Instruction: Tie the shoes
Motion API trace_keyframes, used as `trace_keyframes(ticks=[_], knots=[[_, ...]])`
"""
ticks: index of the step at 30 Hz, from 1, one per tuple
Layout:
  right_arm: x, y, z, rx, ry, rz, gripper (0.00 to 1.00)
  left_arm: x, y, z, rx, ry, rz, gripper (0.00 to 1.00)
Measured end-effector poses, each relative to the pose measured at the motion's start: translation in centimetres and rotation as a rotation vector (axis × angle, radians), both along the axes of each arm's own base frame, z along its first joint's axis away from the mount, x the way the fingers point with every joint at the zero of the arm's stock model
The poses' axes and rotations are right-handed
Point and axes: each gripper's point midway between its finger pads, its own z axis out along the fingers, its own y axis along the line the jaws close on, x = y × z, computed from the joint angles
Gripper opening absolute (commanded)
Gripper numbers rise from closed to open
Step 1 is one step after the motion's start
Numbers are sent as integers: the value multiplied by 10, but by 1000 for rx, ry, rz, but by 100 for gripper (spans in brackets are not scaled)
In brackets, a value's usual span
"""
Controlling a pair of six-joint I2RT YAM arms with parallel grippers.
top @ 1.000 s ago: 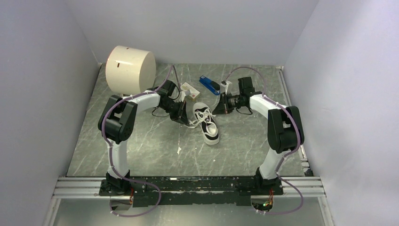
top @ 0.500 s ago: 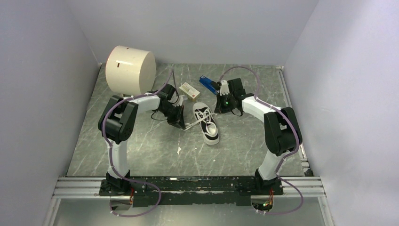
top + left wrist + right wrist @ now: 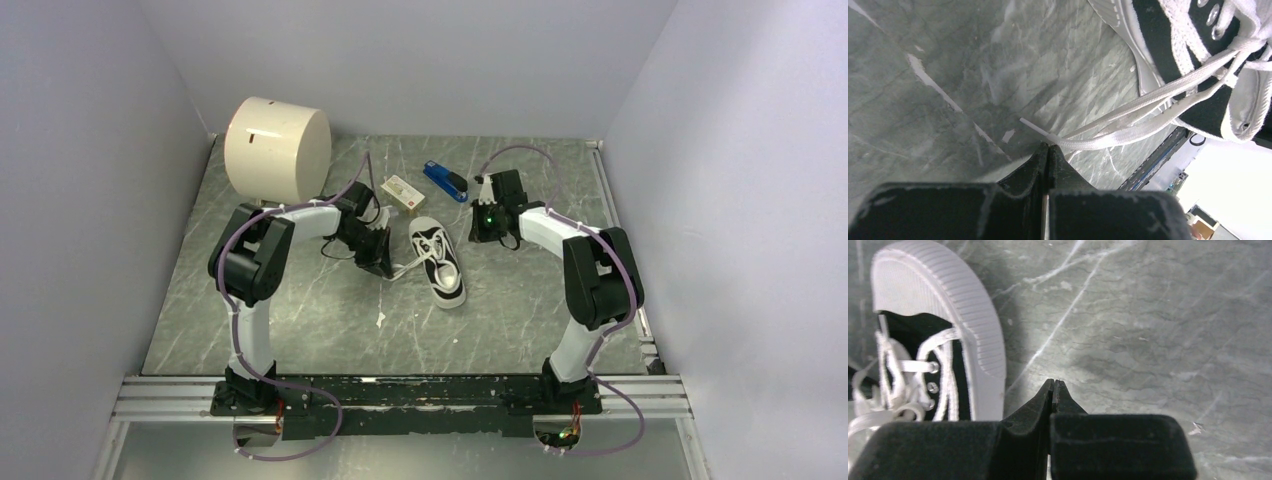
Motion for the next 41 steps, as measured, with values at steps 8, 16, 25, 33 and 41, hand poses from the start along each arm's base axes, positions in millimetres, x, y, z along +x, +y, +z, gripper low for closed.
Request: trace_keyframes(ticks=[8, 16, 25, 33, 41], knots=[[-7, 6, 26, 97, 29, 48, 39, 5, -14, 14, -43, -37, -49, 25], [-18, -3, 91, 128, -47, 29, 59, 14, 3, 33, 50, -136, -33, 91], [-39, -17, 226, 173, -303, -24, 100, 32, 42, 166, 97, -566, 152, 96], [-95, -47, 324, 164, -496, -111, 100, 14, 70, 370, -146, -1039, 362, 95], [-147, -75, 387, 156, -646, -186, 100, -41, 107, 467, -268, -1239, 451, 95]])
